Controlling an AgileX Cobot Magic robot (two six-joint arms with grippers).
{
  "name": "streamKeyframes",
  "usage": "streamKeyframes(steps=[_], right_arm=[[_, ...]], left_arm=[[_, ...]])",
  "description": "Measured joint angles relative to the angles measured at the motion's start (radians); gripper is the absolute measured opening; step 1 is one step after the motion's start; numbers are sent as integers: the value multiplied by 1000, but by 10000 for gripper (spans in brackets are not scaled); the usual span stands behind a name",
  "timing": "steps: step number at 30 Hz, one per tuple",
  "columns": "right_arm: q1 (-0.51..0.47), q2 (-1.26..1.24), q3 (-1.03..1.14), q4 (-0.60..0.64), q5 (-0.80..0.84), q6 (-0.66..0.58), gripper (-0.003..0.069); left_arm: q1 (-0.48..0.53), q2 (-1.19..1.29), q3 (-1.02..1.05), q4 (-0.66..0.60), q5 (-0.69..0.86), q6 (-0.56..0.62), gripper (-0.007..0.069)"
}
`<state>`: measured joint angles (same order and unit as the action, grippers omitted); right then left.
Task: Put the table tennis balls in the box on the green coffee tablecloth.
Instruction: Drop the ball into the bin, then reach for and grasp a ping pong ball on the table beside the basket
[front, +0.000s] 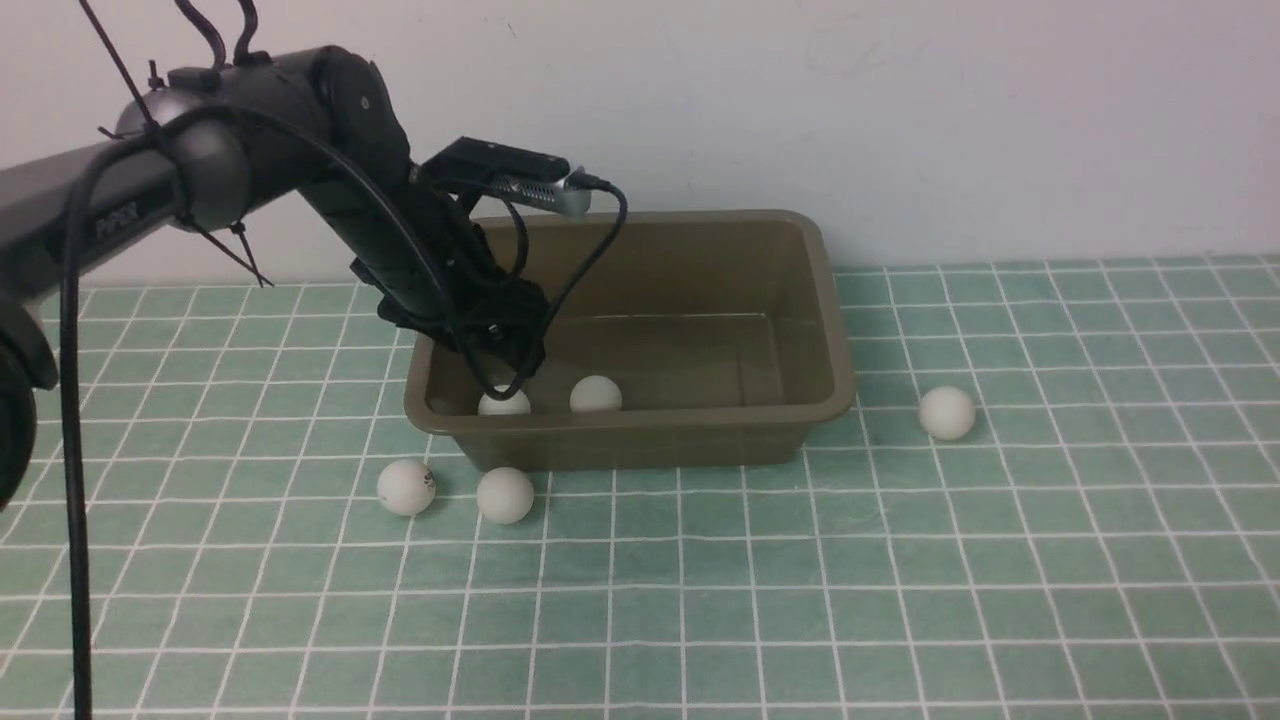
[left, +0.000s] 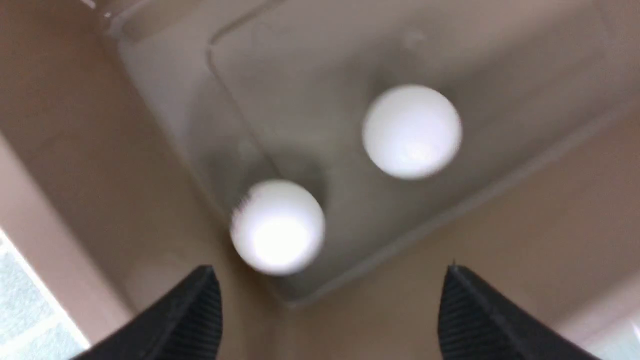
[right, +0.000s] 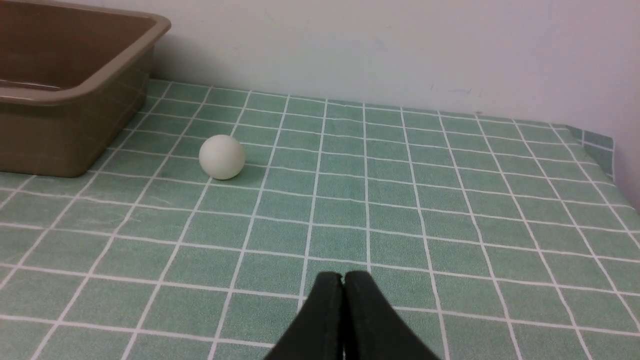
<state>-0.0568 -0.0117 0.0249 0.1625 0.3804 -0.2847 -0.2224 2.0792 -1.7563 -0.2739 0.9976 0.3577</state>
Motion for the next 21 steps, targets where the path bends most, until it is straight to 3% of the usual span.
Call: streamKeyframes(steps=[7, 11, 21], right_arm=[[0, 0, 0, 0, 0, 0, -10], [0, 0, 0, 0, 0, 0, -10], [0, 0, 0, 0, 0, 0, -10]], left_arm=[[0, -94, -111, 27, 218, 34, 466], [33, -190, -114, 36, 233, 40, 428], [180, -400, 58, -48, 234, 124, 426]])
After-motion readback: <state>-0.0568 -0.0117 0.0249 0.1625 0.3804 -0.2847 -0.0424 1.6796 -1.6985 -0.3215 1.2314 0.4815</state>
